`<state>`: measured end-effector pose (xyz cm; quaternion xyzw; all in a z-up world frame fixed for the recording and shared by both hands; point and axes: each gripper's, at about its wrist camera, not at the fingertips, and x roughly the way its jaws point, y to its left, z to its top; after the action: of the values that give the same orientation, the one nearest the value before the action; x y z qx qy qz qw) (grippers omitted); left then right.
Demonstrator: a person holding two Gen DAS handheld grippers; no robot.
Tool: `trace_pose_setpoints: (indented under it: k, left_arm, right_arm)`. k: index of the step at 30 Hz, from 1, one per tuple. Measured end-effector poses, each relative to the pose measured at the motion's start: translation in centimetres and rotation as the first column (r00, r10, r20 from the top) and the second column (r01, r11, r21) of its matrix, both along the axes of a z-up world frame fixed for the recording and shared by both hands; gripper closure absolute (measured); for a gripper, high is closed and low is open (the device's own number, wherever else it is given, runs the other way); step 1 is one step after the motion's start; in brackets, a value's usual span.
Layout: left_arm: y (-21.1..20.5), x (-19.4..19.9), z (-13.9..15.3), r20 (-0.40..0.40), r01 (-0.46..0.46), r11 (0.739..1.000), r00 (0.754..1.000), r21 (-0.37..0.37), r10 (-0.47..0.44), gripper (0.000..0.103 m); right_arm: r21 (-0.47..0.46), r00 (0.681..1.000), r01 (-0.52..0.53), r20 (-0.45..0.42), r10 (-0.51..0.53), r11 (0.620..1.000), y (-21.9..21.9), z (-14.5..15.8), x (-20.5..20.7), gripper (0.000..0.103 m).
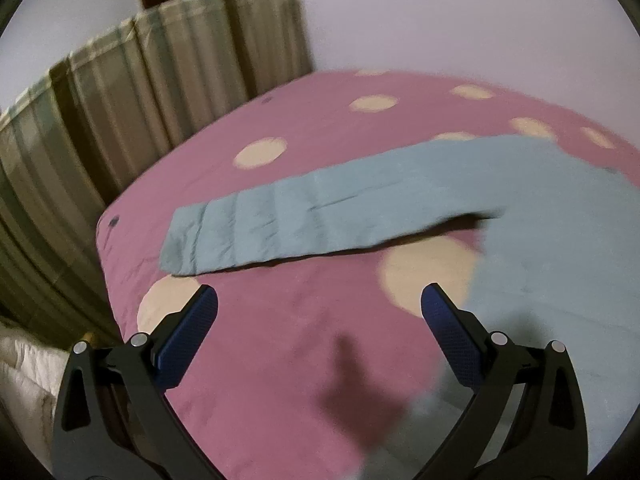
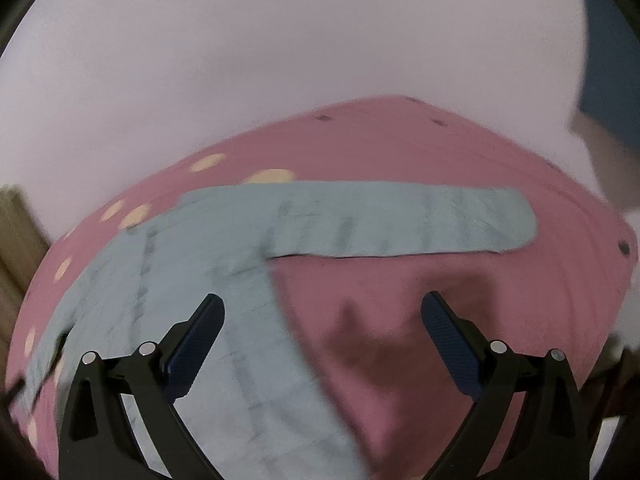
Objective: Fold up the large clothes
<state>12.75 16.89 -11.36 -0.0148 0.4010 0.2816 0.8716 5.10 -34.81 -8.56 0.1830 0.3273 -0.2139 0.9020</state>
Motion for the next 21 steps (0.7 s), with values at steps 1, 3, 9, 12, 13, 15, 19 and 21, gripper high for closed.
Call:
trace_pose_setpoints:
  k: [1, 3, 9, 12, 13, 15, 19, 21]
  left_arm:
    - [1.1, 0.5, -0.7, -0.010, -0.030, 1.000, 1.000, -0.003, 0.029, 0.002]
    - [3.3, 1.2, -2.1, -0.035, -0.093, 0.996, 0.995, -0.001, 0.092, 0.002]
    - [7.2, 2.3, -4.5, -0.053, -0.226, 0.974, 0.973, -0.015, 0.225, 0.002]
    - [7.9, 2.5, -5.4, -0.083, -0.254, 0.967, 0.964, -0.008, 0.253, 0.002]
    - [8.0, 2.5, -5.7, -0.090, -0.258, 0.966, 0.962, -0.005, 0.256, 0.002]
    - [8.0, 2.7, -6.4, -0.108, -0.267, 0.964, 0.958, 0.010, 0.266, 0.002]
    - [7.9, 2.7, -6.9, -0.119, -0.271, 0.962, 0.955, 0.028, 0.272, 0.002]
    - [7.9, 2.9, -7.1, -0.123, -0.272, 0.962, 0.954, 0.034, 0.274, 0.002]
  right_arm:
    - [0.005, 0.999, 0.043, -0.004, -0.042, 0.999, -1.8, -0.4, 0.2, 0.036]
    - [0.022, 0.991, 0.127, -0.050, -0.125, 0.992, -5.2, -1.4, 0.4, 0.047]
    - [0.163, 0.951, 0.308, -0.043, -0.305, 0.937, -12.9, -3.1, -1.5, 0.045]
    - [0.189, 0.924, 0.381, -0.059, -0.377, 0.905, -16.0, -4.2, -2.4, 0.045]
    - [0.207, 0.917, 0.398, -0.060, -0.395, 0.893, -16.9, -4.6, -2.8, 0.045]
    - [0.247, 0.907, 0.420, -0.072, -0.415, 0.873, -18.4, -5.5, -3.3, 0.045]
    - [0.301, 0.885, 0.460, -0.081, -0.458, 0.835, -20.9, -7.0, -3.5, 0.045]
    - [0.327, 0.873, 0.480, -0.083, -0.481, 0.814, -21.9, -7.7, -3.7, 0.045]
